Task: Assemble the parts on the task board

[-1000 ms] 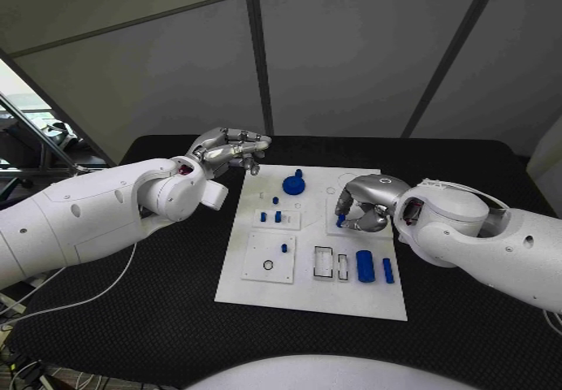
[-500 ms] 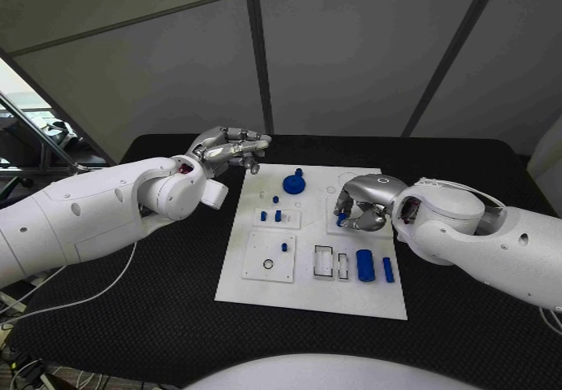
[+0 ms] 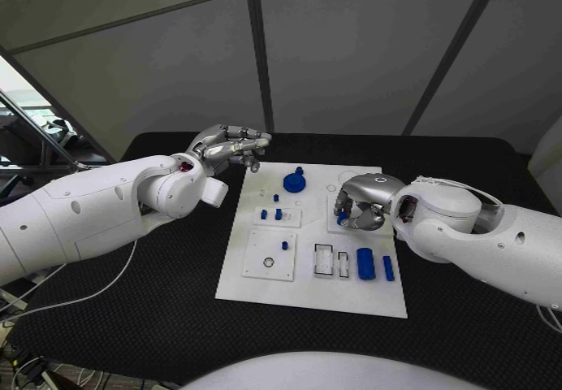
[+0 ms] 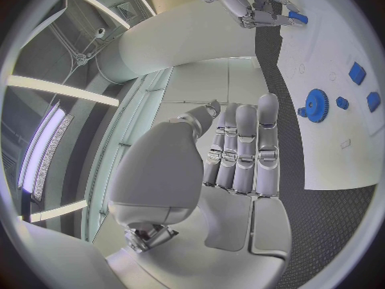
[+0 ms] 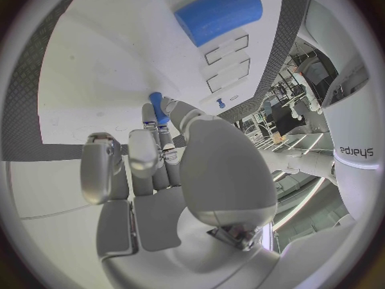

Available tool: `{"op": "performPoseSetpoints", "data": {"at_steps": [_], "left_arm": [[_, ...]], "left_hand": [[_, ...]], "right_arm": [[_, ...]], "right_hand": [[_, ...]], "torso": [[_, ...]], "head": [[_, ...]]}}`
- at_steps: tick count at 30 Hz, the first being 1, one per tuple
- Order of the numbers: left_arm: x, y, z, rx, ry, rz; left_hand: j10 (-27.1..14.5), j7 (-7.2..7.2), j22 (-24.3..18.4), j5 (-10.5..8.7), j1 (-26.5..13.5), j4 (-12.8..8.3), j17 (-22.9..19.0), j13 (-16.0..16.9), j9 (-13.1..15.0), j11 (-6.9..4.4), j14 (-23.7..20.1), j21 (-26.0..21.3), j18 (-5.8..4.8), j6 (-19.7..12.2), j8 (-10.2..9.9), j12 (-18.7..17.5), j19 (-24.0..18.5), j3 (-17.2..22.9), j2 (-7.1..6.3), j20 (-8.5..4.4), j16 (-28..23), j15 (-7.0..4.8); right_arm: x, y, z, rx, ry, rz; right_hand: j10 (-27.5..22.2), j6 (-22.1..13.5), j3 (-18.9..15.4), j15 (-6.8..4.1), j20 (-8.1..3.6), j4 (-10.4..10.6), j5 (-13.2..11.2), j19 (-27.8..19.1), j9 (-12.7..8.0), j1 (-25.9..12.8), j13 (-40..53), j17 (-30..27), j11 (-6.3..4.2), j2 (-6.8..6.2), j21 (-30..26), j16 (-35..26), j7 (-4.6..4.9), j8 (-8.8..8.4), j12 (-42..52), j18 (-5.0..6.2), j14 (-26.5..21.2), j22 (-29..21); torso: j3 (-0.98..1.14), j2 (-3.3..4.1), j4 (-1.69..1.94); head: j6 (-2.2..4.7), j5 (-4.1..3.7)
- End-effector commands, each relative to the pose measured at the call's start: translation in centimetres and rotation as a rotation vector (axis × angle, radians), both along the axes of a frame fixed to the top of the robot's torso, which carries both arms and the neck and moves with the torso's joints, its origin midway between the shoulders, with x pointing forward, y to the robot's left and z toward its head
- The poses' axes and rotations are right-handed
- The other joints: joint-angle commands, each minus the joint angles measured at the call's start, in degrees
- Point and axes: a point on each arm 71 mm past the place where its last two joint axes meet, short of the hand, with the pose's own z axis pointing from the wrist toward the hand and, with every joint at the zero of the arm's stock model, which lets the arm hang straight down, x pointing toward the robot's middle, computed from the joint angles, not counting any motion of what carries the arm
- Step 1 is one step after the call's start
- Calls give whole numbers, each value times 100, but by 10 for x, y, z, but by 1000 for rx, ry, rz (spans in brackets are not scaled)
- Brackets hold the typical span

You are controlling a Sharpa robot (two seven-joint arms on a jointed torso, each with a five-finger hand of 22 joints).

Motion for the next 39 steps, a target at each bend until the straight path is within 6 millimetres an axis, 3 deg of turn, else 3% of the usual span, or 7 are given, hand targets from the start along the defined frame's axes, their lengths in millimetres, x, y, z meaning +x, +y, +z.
{"op": "performPoseSetpoints", "data": {"at_steps": [1, 14, 22, 28, 32, 36, 39], "left_arm": [[0, -1, 1, -8, -1, -8], [1, 0, 1, -7, -1, -4], [2, 0, 0, -6, 0, -2], [3, -3, 0, -8, 0, -7], [3, -5, 0, -10, 0, -12], [4, -8, 0, -12, 0, -16], [4, -10, -1, -13, 1, -20]], "left_hand": [[-36, 1, -8, 26, -19, 22, -4, -1, 8, -2, -26, -19, -26, -42, 38, 23, -50, 18, 35, 1, -31, 4], [-36, 1, -8, 26, -19, 22, -4, -1, 8, -2, -26, -19, -26, -42, 38, 23, -50, 18, 35, 1, -31, 4], [-36, 1, -8, 26, -19, 22, -4, -1, 8, -2, -26, -19, -26, -42, 38, 23, -50, 18, 35, 1, -31, 4], [-45, 2, -10, 27, -10, 17, -6, -3, 10, -1, -27, -24, -25, -50, 49, 34, -50, 25, 41, 2, -32, 4], [-45, 2, -10, 27, -10, 17, -6, -3, 10, -1, -27, -24, -25, -50, 49, 34, -50, 25, 41, 2, -32, 4], [-45, 2, -10, 27, -10, 17, -6, -3, 10, -1, -27, -24, -25, -50, 49, 34, -50, 25, 41, 2, -32, 4], [-45, 2, -10, 27, -10, 17, -6, -3, 10, -1, -27, -24, -25, -50, 49, 34, -50, 25, 41, 2, -32, 4]], "right_arm": [[-1, 1, 2, 5, -18, 13], [-11, -1, 15, 84, -86, 29], [-26, 4, 37, 146, -143, 61], [-38, 24, 49, 213, -167, 119], [-42, 46, 51, 260, -161, 174], [-45, 66, 45, 288, -133, 222], [-51, 83, 33, 298, -98, 269]], "right_hand": [[77, 73, 43, -32, -2, -1, 12, 73, 9, 55, 11, 22, -3, 5, 56, 38, -2, 27, -44, -96, 97, 582], [121, 120, 69, -42, -12, -23, 77, 99, 10, 62, 13, 54, -16, 13, 87, 71, -15, 31, -83, -105, 104, 620], [126, 128, 77, -44, -13, -31, 85, 101, 10, 69, 13, 65, -18, 14, 91, 80, -17, 30, -93, -106, 105, 624], [130, 134, 83, -45, -15, -36, 90, 104, 10, 73, 13, 72, -19, 16, 94, 86, -18, 30, -99, -107, 106, 628], [132, 136, 87, -45, -15, -39, 96, 105, 10, 77, 12, 76, -19, 17, 96, 90, -18, 29, -104, -107, 107, 629], [134, 137, 103, -46, -18, -50, 109, 107, 7, 88, 11, 83, -17, 27, 99, 98, -15, 24, -121, -108, 108, 634], [133, 136, 109, -45, -18, -54, 114, 101, 6, 91, 10, 79, -15, 30, 94, 98, -12, 21, -128, -106, 108, 627]], "torso": [[0, -2, -2], [-1, -16, -1], [-1, -9, -4], [-4, -3, 12], [-6, -1, 16], [-9, 0, 16], [-8, 2, 20]], "head": [[-6, 4], [22, 4], [53, 12], [42, 33], [16, 98], [14, 139], [-26, 180]]}}
